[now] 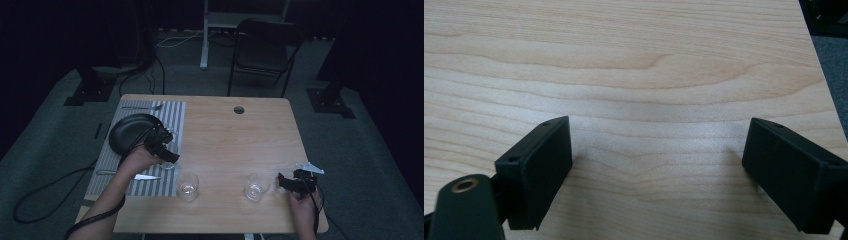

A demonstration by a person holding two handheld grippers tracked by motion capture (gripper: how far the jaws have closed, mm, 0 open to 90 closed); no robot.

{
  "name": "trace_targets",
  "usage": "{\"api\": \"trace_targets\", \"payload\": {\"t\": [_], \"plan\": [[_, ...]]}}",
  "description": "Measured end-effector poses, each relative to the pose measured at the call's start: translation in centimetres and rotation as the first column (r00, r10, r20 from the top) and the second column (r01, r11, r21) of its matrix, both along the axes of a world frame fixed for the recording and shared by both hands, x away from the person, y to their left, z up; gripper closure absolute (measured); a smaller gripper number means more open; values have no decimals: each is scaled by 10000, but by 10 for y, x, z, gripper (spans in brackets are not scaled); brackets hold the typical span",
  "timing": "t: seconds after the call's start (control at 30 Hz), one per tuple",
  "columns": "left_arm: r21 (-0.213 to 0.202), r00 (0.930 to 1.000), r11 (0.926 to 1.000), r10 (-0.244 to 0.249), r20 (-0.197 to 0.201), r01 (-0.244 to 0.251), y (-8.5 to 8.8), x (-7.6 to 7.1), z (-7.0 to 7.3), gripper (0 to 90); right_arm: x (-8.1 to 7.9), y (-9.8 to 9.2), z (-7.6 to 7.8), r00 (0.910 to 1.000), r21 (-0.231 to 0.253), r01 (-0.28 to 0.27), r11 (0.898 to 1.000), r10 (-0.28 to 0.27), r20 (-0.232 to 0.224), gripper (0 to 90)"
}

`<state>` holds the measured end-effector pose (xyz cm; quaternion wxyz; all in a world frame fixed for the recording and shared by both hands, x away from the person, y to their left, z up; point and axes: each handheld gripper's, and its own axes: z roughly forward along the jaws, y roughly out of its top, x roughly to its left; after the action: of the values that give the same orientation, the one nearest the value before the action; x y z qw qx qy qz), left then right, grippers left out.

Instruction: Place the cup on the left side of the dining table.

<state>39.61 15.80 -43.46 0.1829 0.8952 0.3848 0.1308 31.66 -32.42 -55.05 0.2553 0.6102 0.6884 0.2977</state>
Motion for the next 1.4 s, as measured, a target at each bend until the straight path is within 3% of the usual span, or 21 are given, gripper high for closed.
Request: {"api": "trace_targets", "payload": {"t": [0.33, 0.53, 0.6, 0.67, 0.77, 0.87, 0.97, 1.03, 1.07, 1.27, 1.4], "plan": [[-192, 9989, 9987, 467, -104, -469, 25, 4, -4, 186, 0, 0, 0, 10000, 2, 6, 10000, -6, -2, 122], [-78, 9964, 9966, 824, -197, -826, 30, 9, -17, 186, 0, 0, 0, 10000, 2, 5, 10000, -5, 0, 122], [-180, 9952, 9959, 881, -426, -889, 33, 11, -23, 186, 0, 0, 0, 10000, 0, 3, 10000, -3, 0, 122], [-386, 9950, 9948, 929, -368, -943, 35, 10, -25, 186, 0, 0, 0, 10000, 3, 1, 10000, -1, 4, 122], [-410, 9962, 9953, 869, -114, -873, 35, 7, -27, 185, 0, 0, 0, 10000, 5, 5, 10000, -5, 1, 122], [-692, 9942, 9919, 1075, 72, -1067, 37, 4, -28, 183, 0, 0, 0, 10000, 4, 6, 10000, -6, 0, 122], [-837, 9913, 9898, 1202, 545, -1154, 37, -1, -32, 181, 0, 0, 0, 10000, 4, 4, 10000, -4, 0, 122], [-1017, 9899, 9872, 1289, 583, -1225, 38, -1, -34, 169, 0, 0, 0, 10000, 4, 3, 10000, -3, 2, 122], [-1053, 9890, 9864, 1331, 642, -1259, 38, -2, -34, 81, 0, 0, 0, 10000, -1, 2, 10000, -2, 3, 122], [-1335, 9754, 9796, 1687, 1419, -1500, 42, -11, -38, 1, 0, 0, 0, 10000, 0, 3, 10000, -3, 2, 122], [-1286, 9744, 9783, 1797, 1354, -1626, 47, -16, -41, 1, 0, 0, 0, 10000, 0, 3, 10000, -3, 3, 122]]}}
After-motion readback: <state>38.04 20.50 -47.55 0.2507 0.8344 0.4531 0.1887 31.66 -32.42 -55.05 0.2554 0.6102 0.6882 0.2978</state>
